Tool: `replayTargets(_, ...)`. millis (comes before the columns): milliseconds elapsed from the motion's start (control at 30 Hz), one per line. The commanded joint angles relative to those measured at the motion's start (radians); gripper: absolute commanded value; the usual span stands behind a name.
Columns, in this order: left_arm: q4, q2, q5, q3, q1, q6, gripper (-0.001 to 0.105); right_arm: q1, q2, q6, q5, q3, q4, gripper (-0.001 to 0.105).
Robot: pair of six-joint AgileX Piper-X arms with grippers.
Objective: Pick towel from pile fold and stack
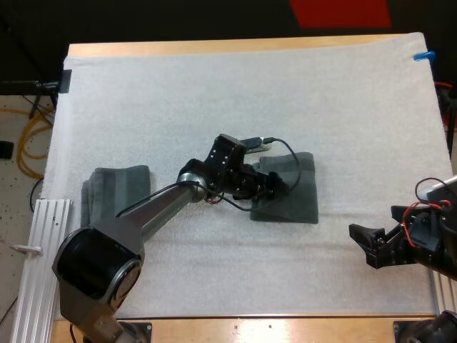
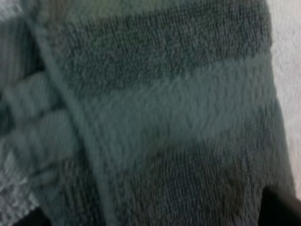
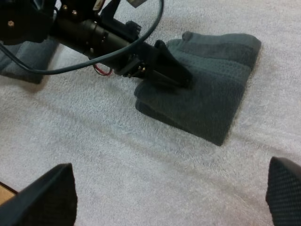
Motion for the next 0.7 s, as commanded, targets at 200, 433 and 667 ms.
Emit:
replayTargets(200, 0.017, 0.005, 0.001, -0.004, -0.010, -0.015, 0.028, 0.001, -0.003, -0.004, 0.002, -0.006, 0.001, 0.079)
replayTargets(433, 0.031, -0.049, 0.000, -0.004, 0.010, 0.017, 0.000, 0.001, -0.003, -0.004, 0.011, -0.006, 0.001, 0.079)
replayTargets(667, 0.223, -0.199, 0.006, -0.004, 0.182, 0.150, 0.000, 0.001, -0.003, -0.004, 0.048, -0.006, 0.000, 0.079)
